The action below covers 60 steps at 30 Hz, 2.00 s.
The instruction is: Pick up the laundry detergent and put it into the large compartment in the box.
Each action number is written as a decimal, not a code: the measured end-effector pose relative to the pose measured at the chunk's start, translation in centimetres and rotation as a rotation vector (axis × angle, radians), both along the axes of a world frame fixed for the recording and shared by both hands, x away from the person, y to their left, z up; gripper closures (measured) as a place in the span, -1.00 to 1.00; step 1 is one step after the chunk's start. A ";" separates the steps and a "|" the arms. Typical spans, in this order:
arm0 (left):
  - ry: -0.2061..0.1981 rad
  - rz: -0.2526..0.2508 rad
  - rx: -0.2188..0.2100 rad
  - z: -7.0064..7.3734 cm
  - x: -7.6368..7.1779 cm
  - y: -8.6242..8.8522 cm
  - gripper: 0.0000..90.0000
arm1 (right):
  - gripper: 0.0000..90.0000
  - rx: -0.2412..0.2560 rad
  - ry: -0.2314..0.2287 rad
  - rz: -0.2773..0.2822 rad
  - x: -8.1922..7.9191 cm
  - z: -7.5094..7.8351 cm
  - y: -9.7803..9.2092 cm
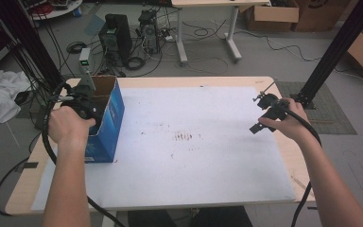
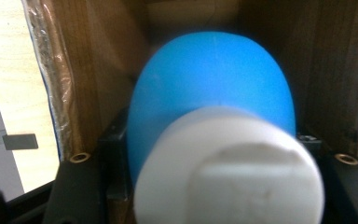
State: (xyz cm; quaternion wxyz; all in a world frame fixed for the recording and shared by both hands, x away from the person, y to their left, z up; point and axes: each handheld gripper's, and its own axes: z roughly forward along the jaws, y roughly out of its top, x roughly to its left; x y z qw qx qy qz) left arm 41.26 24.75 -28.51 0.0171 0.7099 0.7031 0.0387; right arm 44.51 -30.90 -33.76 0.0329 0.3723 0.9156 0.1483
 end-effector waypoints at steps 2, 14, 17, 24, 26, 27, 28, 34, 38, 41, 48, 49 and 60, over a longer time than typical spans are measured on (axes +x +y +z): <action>-0.003 -0.007 0.002 0.1 0.0 0.0 -0.30 | -0.43 0.001 0.003 -0.003 0.0 0.0 0.1; -0.057 -0.020 0.031 2.2 -0.7 -0.3 -0.51 | -0.43 0.003 -0.004 -0.002 -0.3 0.5 0.2; -0.065 -0.027 0.057 3.1 -1.0 -0.5 -0.58 | -0.43 0.002 -0.006 0.000 -0.4 0.7 0.3; -0.108 -0.097 0.083 6.0 -1.7 -1.5 -0.65 | -0.43 0.009 -0.011 0.006 -0.5 1.2 0.8; -0.124 -0.127 0.086 6.8 -2.0 -2.3 -0.65 | -0.43 0.011 -0.011 0.009 -0.6 1.3 0.9; -0.132 -0.140 0.085 7.0 -2.1 -2.7 -0.65 | -0.43 0.009 -0.015 0.013 -0.6 1.4 1.0; -0.137 -0.149 0.082 7.2 -2.1 -3.0 -0.65 | -0.43 0.010 -0.015 0.014 -0.6 1.5 1.0; -0.156 -0.240 0.069 8.0 -2.4 -5.7 -0.65 | -0.43 0.010 -0.012 0.016 -0.7 1.8 1.3; -0.163 -0.298 0.050 7.9 -2.6 -7.6 -0.65 | -0.43 0.007 -0.018 0.017 -1.0 2.2 1.4; -0.165 -0.336 0.053 7.7 -2.7 -8.9 -0.65 | -0.43 0.006 -0.022 0.017 -1.1 2.4 1.5; -0.166 -0.410 0.027 6.4 -3.0 -11.6 -0.65 | -0.43 0.002 -0.018 0.017 -1.3 2.6 1.7; -0.164 -0.421 0.028 6.2 -3.0 -12.1 -0.65 | -0.43 0.002 -0.018 0.018 -1.3 2.6 1.7; -0.097 -0.562 0.025 2.1 -3.0 -17.3 -0.66 | -0.43 0.002 -0.014 0.026 -1.1 2.5 2.0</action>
